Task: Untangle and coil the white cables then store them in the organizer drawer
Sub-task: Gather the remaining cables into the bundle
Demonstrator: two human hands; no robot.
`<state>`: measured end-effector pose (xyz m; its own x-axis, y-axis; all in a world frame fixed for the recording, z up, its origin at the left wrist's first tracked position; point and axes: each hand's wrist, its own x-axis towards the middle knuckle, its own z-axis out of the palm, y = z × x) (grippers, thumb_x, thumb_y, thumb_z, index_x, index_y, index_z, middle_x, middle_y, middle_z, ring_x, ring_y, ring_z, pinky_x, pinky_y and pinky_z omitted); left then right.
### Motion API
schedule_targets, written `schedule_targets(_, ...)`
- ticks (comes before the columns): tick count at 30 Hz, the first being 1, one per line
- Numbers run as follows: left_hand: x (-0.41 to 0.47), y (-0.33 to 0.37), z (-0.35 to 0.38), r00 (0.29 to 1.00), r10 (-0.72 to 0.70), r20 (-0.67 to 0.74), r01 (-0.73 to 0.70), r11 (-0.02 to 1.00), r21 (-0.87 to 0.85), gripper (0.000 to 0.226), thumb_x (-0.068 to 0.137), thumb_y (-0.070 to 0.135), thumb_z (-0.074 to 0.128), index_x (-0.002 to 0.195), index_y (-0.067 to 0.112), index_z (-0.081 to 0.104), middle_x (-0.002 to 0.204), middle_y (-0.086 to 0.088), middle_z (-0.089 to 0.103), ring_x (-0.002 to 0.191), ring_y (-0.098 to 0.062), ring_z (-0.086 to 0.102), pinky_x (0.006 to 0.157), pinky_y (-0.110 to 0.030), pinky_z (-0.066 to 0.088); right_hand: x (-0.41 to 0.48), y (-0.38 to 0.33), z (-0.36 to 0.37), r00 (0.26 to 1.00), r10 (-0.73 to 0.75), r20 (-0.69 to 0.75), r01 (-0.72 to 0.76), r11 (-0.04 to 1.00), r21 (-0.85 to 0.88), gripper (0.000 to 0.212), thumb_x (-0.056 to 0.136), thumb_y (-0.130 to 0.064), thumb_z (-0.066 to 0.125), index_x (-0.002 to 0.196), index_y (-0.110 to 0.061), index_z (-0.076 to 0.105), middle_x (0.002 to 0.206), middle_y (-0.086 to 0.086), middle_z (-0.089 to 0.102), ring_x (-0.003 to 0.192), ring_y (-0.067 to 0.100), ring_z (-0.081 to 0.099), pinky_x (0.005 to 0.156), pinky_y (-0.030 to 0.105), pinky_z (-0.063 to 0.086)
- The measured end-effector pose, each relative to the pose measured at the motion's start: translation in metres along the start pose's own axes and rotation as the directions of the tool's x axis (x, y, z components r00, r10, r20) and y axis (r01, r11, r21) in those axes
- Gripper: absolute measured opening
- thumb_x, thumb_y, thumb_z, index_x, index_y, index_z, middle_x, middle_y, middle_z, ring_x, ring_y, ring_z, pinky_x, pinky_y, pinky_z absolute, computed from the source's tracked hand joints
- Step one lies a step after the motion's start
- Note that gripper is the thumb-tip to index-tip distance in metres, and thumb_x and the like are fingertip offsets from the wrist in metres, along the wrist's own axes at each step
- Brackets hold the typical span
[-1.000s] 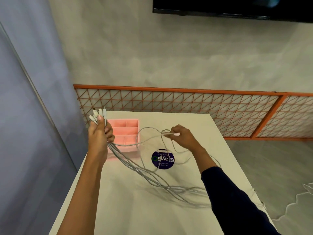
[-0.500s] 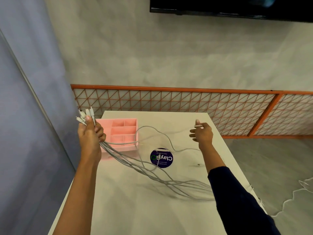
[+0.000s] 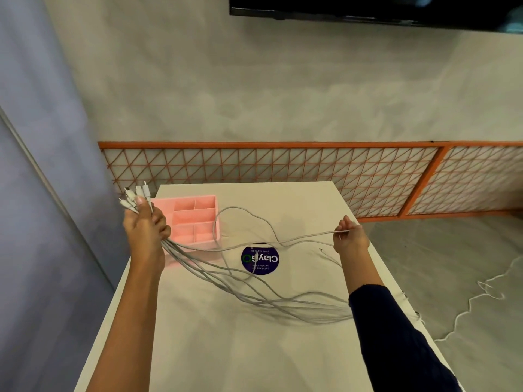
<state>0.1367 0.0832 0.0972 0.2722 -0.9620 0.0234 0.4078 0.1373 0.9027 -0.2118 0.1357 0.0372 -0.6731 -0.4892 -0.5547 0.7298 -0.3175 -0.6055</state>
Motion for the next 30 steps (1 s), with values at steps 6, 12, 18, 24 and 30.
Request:
schedule_targets(6, 0.003, -0.005, -0.001, 0.999, -0.008, -0.041, 0.008, 1.000, 0.008, 0.029, 0.105, 0.033, 0.035, 0.078, 0.022, 0.035, 0.043, 0.017, 0.034, 0.038, 0.001, 0.025, 0.036, -0.013, 0.019, -0.015, -0.016, 0.013, 0.898, -0.434, 0.075, 0.440, 0.892, -0.102, 0.010, 0.102, -0.012, 0.037, 0.109, -0.011, 0.043, 0.080, 0.004, 0.061, 0.043, 0.004, 0.053, 0.054, 0.025, 0.047)
schedule_targets(12, 0.003, -0.009, 0.003, 1.000, -0.009, -0.006, 0.009, 1.000, 0.022, 0.029, 0.104, 0.034, 0.035, 0.079, 0.021, 0.034, 0.043, 0.017, 0.035, 0.038, 0.001, 0.026, 0.036, -0.013, 0.019, -0.020, -0.013, 0.005, 0.794, -0.573, 0.205, 0.608, 0.728, -0.318, 0.046, 0.102, -0.008, 0.035, 0.144, -0.024, 0.025, 0.084, 0.002, 0.065, 0.058, 0.010, 0.061, 0.063, 0.023, 0.053)
schedule_targets(18, -0.001, -0.010, 0.007, 0.999, -0.017, 0.041, 0.016, 1.000, 0.017, 0.032, 0.104, 0.033, 0.036, 0.075, 0.020, 0.035, 0.044, 0.017, 0.036, 0.038, 0.001, 0.027, 0.037, -0.013, 0.020, -0.013, 0.015, -0.013, 0.919, -0.385, -0.082, 0.323, 0.856, -0.404, 0.048, 0.098, -0.006, 0.037, 0.143, -0.012, 0.023, 0.112, 0.018, 0.063, 0.075, 0.025, 0.065, 0.073, 0.036, 0.049)
schedule_targets(24, -0.007, -0.008, 0.013, 0.990, -0.034, 0.135, 0.038, 0.999, -0.024, 0.034, 0.105, 0.030, 0.035, 0.073, 0.019, 0.034, 0.047, 0.014, 0.035, 0.039, -0.001, 0.026, 0.037, -0.015, 0.019, -0.031, 0.049, -0.015, 0.889, -0.373, -0.267, -0.018, 0.554, -0.833, 0.063, 0.092, -0.019, 0.058, 0.145, -0.008, 0.026, 0.154, 0.016, 0.014, 0.136, 0.034, 0.025, 0.109, 0.041, 0.026)
schedule_targets(30, -0.012, -0.006, 0.022, 0.970, -0.056, 0.236, 0.079, 0.993, -0.086, 0.031, 0.102, 0.034, 0.039, 0.076, 0.018, 0.043, 0.048, 0.013, 0.034, 0.039, 0.001, 0.026, 0.036, -0.013, 0.022, -0.088, 0.084, 0.024, 0.534, 0.400, 0.745, 0.691, 0.301, -0.657, 0.058, 0.081, -0.034, 0.075, 0.133, -0.024, 0.051, 0.136, -0.007, 0.053, 0.129, 0.009, 0.045, 0.100, 0.021, 0.037)
